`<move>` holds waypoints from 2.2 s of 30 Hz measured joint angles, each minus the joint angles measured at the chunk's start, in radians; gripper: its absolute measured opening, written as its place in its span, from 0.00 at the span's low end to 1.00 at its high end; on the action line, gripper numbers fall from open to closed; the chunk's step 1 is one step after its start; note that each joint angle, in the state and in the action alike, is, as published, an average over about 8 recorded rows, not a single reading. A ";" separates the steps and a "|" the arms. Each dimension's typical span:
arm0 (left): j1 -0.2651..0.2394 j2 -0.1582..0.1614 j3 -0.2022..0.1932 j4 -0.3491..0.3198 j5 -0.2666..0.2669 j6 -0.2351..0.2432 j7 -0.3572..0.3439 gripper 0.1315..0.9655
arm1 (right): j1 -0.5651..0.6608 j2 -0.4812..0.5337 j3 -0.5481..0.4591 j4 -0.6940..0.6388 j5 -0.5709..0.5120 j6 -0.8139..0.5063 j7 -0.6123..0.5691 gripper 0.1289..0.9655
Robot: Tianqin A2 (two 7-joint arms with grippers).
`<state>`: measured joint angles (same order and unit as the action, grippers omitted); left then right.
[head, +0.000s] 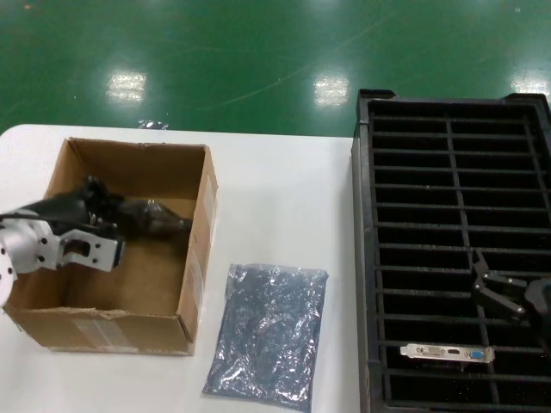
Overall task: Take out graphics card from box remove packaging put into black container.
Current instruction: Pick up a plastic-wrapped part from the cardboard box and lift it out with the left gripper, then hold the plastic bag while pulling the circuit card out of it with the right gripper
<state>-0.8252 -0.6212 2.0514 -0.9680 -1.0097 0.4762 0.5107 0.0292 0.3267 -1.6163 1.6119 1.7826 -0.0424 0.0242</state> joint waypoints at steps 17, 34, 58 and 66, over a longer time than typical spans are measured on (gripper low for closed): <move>0.236 -0.134 -0.244 -0.502 0.089 0.062 -0.254 0.01 | 0.000 0.000 0.000 0.000 0.000 0.000 0.000 1.00; 0.387 -0.174 -0.355 -0.797 -0.004 0.121 -0.389 0.01 | 0.000 0.000 0.000 0.000 0.000 0.000 0.000 1.00; 0.404 -0.145 -0.329 -0.832 -0.025 0.130 -0.396 0.01 | 0.026 -0.039 0.076 0.041 0.093 -0.194 -0.051 0.98; 0.404 -0.145 -0.329 -0.832 -0.025 0.130 -0.396 0.01 | 0.021 0.006 0.019 0.098 0.110 -0.268 -0.018 0.91</move>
<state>-0.4209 -0.7666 1.7222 -1.8002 -1.0346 0.6061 0.1145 0.0505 0.3325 -1.5975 1.7095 1.8926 -0.3105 0.0059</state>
